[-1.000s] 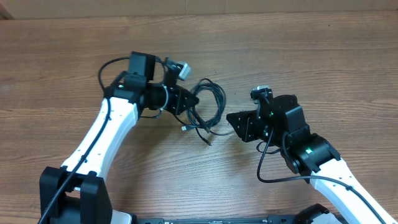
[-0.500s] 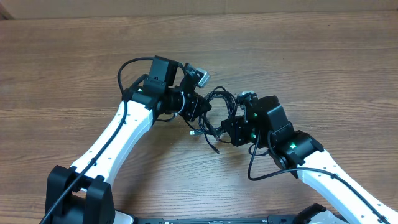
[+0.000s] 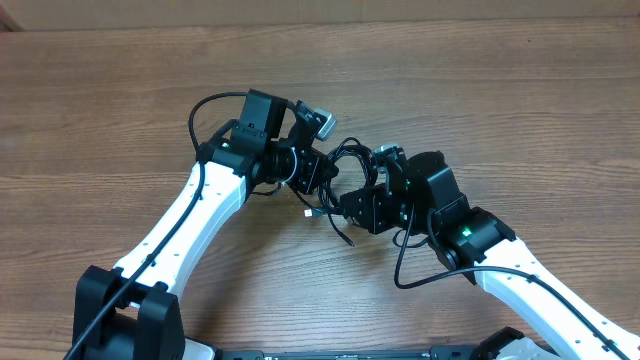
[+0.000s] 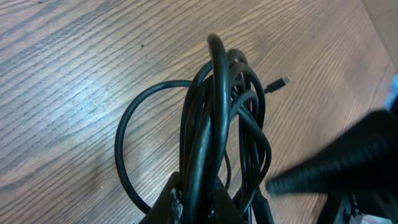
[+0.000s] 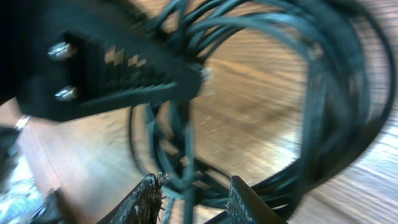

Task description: Untangle cables

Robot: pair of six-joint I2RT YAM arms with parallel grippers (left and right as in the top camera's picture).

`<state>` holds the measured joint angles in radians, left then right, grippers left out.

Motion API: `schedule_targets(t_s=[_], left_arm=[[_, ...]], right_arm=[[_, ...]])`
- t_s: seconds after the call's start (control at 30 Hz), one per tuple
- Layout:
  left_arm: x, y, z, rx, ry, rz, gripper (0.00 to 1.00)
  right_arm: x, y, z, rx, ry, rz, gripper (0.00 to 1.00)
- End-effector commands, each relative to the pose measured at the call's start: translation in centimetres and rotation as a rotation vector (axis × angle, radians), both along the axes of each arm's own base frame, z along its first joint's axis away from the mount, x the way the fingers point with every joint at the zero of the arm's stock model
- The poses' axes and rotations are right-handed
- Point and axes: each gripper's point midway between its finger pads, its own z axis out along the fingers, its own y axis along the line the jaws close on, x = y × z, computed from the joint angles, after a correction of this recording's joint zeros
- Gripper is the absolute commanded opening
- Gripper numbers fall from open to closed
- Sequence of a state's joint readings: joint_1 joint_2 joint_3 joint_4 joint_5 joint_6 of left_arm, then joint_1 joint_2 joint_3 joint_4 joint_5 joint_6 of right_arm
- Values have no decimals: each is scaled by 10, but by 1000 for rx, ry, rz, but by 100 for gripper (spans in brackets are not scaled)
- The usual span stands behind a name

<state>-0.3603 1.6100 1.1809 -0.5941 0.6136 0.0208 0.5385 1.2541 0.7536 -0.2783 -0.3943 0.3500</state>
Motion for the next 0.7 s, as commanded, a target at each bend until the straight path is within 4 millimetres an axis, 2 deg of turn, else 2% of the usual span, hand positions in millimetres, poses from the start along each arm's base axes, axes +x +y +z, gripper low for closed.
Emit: schedule_targets(t_s=[0.0, 0.17, 0.43, 0.5, 0.57, 0.67], left_arm=[[4, -5, 17, -25, -27, 13, 4], [6, -8, 21, -55, -4, 41, 4], [5, -19, 35, -148, 11, 16, 4], [4, -19, 35, -149, 12, 15, 4], [5, -19, 34, -146, 11, 17, 4], [10, -14, 30, -112, -3, 46, 4]], right_arm=[[-9, 15, 15, 52, -22, 108, 34], [-19, 20, 9, 22, -21, 145, 35], [-13, 9, -22, -137, -9, 62, 34], [-13, 9, -26, -147, 2, 60, 25], [-13, 9, -27, -148, 4, 61, 4], [-12, 8, -23, -132, 7, 42, 4]])
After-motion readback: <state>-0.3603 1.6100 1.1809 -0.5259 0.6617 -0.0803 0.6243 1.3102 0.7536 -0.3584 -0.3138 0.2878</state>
